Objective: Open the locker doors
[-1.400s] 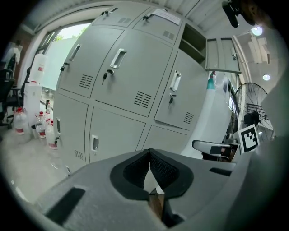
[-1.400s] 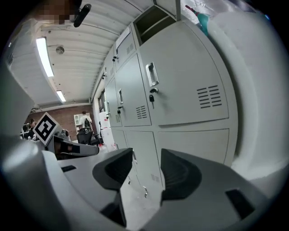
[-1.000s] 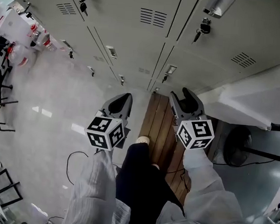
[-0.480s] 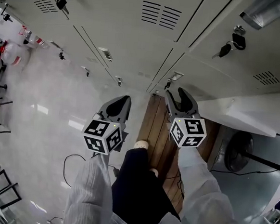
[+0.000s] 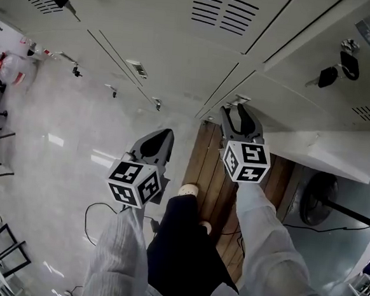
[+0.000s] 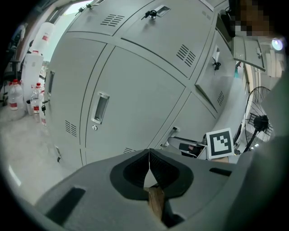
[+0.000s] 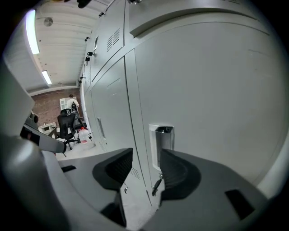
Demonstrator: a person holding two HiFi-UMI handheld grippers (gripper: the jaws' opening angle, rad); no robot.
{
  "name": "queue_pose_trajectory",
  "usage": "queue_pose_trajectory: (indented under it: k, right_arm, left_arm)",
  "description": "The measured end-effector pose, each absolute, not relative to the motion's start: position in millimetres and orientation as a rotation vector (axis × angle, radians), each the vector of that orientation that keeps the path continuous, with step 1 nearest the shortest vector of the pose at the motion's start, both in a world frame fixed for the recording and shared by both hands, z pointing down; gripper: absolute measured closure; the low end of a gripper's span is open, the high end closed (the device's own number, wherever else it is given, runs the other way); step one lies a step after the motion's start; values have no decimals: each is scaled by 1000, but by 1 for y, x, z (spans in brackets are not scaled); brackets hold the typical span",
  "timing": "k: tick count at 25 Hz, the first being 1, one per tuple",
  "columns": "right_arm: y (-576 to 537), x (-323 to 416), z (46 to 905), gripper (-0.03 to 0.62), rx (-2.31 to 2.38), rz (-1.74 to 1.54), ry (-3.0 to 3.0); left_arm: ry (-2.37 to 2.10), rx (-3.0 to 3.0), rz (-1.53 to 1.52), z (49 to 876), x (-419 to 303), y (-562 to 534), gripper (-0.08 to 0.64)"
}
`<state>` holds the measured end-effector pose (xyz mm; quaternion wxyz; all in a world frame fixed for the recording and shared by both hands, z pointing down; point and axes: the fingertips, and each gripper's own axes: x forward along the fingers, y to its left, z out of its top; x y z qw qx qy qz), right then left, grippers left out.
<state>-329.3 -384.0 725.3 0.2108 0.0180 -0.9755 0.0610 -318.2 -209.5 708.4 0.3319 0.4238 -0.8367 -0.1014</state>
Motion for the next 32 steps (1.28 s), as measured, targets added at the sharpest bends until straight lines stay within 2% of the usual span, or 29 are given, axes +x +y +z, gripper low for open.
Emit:
queue_pose_trajectory:
  k: [10,21,25,32]
  right_arm:
    - [-384,-356,724,402,101,143,-2719]
    - [-378,-343,725,404,148,166,-2702]
    - [-376,-330,725,448,208,164,-2687]
    - [-369,-311,726,457,243,151,-2687]
  left_arm:
    - [-2166,1095,-251,718,-323,-202,551]
    - [-2156,1078,-262,722,-308,-196,551]
    - [-2150,1076,-265,721,-298,-193,551]
    - [-2161,1062,-247,720,-285,-184,551]
